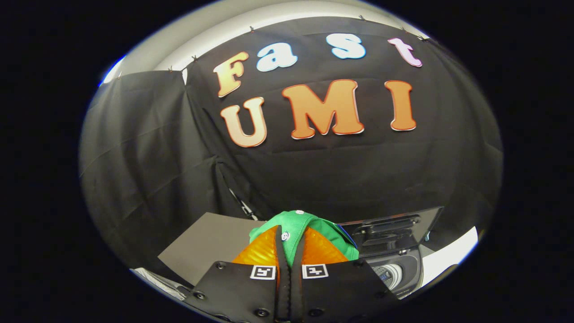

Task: Put the clothes into the washing machine and then close the washing machine lid.

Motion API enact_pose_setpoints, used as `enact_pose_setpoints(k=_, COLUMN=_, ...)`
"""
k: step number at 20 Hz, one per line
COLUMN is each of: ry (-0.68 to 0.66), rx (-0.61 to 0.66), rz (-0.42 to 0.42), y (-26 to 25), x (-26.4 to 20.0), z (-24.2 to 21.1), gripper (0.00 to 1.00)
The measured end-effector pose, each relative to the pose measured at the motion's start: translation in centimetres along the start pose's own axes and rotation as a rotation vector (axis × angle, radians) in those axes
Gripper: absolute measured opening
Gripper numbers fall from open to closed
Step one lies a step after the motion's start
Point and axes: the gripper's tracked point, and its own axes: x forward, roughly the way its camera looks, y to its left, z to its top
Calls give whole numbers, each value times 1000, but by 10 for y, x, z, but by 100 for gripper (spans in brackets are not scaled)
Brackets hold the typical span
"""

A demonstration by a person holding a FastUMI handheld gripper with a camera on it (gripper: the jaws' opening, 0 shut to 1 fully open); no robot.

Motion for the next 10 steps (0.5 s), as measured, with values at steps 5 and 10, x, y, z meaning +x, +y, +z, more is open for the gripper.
enact_pose_setpoints(k=5, ry=-20, rx=37, rz=-80, y=-75, x=-17, z=9, gripper=8)
enact_pose_setpoints(k=10, ry=-1, rx=67, rz=-146, y=-143, x=-30, z=-5, gripper=8)
